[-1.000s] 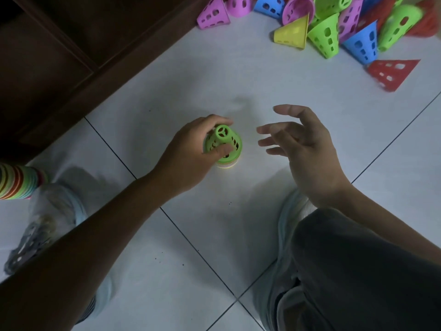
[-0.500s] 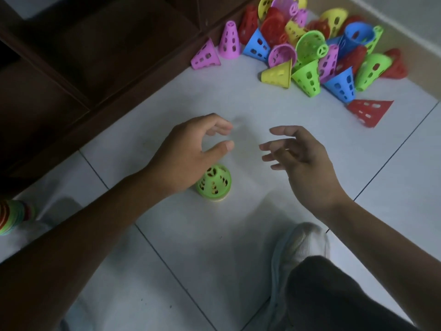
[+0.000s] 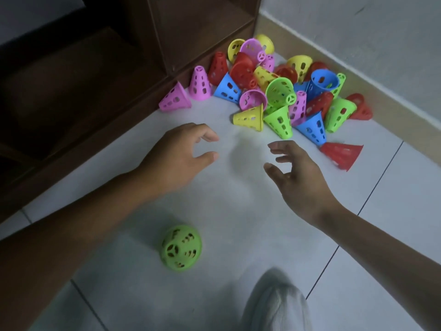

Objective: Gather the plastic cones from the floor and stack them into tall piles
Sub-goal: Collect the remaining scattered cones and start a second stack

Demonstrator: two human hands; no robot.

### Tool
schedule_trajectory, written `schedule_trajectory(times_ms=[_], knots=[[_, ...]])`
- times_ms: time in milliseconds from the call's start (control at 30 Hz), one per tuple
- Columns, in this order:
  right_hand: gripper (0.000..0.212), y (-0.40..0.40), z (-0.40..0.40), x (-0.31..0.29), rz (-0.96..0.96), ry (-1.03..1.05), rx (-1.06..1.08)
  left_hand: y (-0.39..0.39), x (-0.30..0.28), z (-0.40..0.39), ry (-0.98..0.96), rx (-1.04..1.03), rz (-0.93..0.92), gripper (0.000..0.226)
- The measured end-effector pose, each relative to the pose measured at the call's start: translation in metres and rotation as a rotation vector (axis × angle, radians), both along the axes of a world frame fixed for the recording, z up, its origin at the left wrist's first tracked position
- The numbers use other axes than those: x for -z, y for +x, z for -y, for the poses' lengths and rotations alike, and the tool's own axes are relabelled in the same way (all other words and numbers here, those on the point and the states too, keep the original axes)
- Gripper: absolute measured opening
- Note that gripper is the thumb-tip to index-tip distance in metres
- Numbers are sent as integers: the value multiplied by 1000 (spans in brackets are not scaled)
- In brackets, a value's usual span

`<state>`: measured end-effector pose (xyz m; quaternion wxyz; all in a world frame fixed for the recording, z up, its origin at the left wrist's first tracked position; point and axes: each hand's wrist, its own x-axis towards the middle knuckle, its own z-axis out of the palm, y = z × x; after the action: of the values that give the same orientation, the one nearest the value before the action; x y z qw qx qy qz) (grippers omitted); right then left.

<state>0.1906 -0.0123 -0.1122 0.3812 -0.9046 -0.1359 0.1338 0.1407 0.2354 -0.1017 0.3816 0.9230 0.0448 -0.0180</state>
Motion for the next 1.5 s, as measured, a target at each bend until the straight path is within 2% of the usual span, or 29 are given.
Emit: schedule_trajectory(times_ms=[167,367,467,700,800,967,1167,1333,1500], knots=[[44,40,3,16,99,-108,-37,36,17,-4,1,12,-16,29],[77,86,-4,28,324,-226,26,78,39,0,19,59,19,39],[87,110,-3,35,417,-306,54,99,49,3,29,105,56,46],[103,159,-5,47,359,-412,-61,143,66,19,102,148,114,57],[101,168,-10,48,320,-406,-129,154,71,29,162,162,166,65],[96,176,-8,53,302,-399,-243,168,77,37,166,210,73,69],[90,176,-11,62,411,-457,-247,174,87,39,181,279,133,71],[94,181,-15,65,407,-601,-304,175,87,32,266,316,154,73],[88,182,-21,66,395,-600,-249,177,86,27,277,298,188,69]])
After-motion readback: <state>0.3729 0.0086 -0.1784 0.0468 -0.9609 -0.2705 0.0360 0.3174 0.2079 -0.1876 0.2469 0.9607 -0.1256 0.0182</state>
